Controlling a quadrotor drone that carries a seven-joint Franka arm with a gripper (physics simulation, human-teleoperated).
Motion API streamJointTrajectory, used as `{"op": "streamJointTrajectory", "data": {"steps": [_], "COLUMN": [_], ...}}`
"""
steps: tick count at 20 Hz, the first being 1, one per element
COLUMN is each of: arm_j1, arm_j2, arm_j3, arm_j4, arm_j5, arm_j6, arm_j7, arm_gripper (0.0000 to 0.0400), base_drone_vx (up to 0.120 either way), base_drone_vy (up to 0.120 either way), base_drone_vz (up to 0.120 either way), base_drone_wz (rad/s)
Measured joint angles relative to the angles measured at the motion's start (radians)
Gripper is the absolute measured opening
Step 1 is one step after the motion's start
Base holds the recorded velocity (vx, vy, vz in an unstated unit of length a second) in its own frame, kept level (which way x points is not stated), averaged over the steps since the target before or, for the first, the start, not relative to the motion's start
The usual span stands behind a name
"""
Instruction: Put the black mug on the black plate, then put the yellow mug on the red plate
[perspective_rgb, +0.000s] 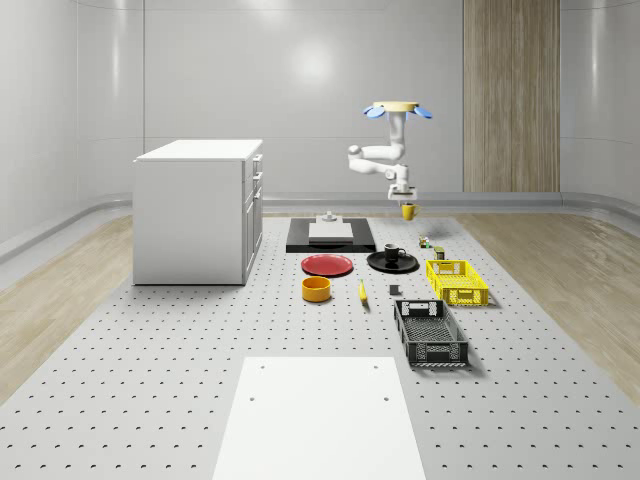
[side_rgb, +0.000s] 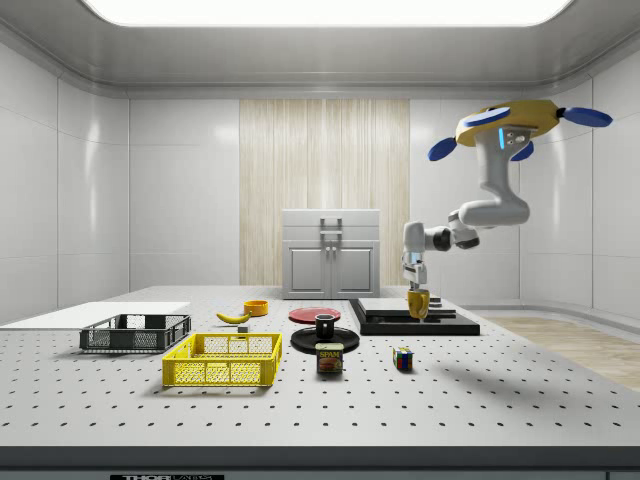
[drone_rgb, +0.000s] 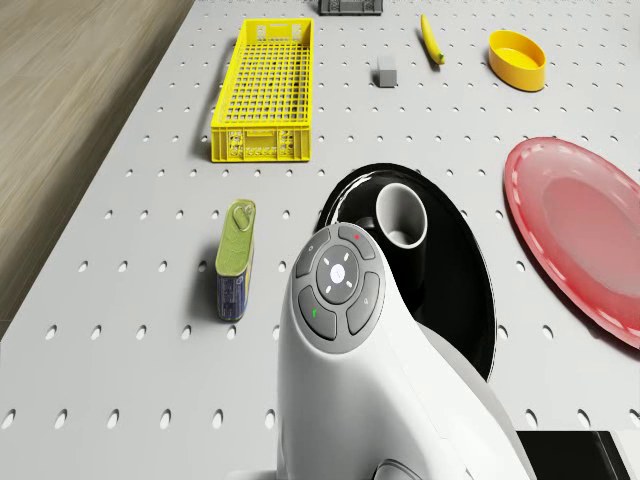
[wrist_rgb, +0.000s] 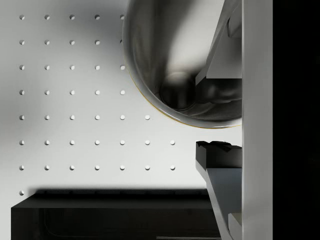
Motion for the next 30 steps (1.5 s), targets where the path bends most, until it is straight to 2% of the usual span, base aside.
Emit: {"op": "streamJointTrajectory", "data": {"steps": [30], "arm_j1": [-0.002], "arm_j2": [-0.005], "arm_j3": [0.001], "arm_j4": [0.000], "arm_j5": [0.002], "arm_j6": [0.005], "arm_j7": [0.002], "arm_gripper": [0.0110], "base_drone_vx": [0.120], "base_drone_vy": [-0.120], "base_drone_vz": [0.000], "base_drone_wz": [0.000]}}
